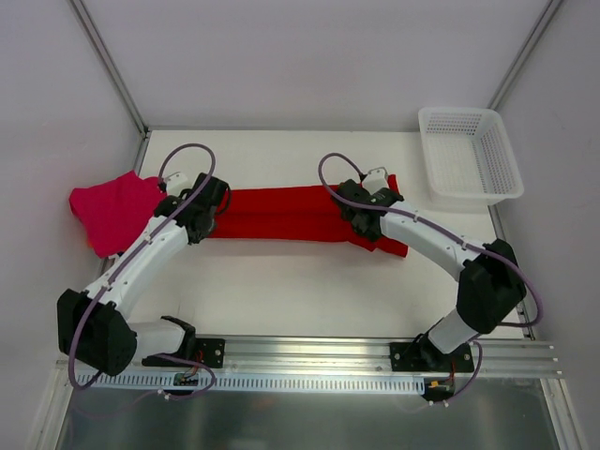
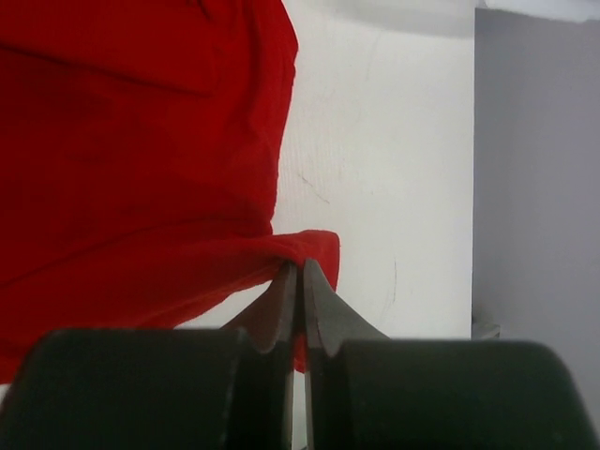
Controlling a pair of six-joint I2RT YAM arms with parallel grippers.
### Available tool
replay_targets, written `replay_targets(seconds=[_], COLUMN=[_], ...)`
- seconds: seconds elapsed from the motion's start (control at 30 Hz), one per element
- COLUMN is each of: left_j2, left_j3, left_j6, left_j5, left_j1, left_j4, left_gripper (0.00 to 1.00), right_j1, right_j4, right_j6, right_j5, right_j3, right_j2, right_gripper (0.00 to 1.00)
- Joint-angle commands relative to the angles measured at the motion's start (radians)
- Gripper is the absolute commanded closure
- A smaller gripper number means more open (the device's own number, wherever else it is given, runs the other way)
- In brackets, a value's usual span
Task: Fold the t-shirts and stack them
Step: Fold the tshirt
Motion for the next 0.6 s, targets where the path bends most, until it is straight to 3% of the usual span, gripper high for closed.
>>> replay_targets(seconds=[0.0,0.23,0.57], left_j2=[0.078,0.227,0.467], left_j3=[0.073,0.188,0.356], left_j6=[0.022,0.03,0.116], left_j5=[-0.058,-0.055,-0.006], left_j1=[0.031,0.091,0.157], left_j4=[-0.032,-0.025,-0.006], left_gripper=[1.0,1.0,1.0], right_j1=[-0.027,-0.102,-0.192], right_j4=[0.077,0.2,0.234], right_j6=[-0.09,-0.209,-0.347], right_j5=[-0.001,0.001,-0.036], right_j3=[0.074,0.201,0.415], right_j2=[0.065,0.205,0.398], right_gripper=[0.99,0.99,0.99])
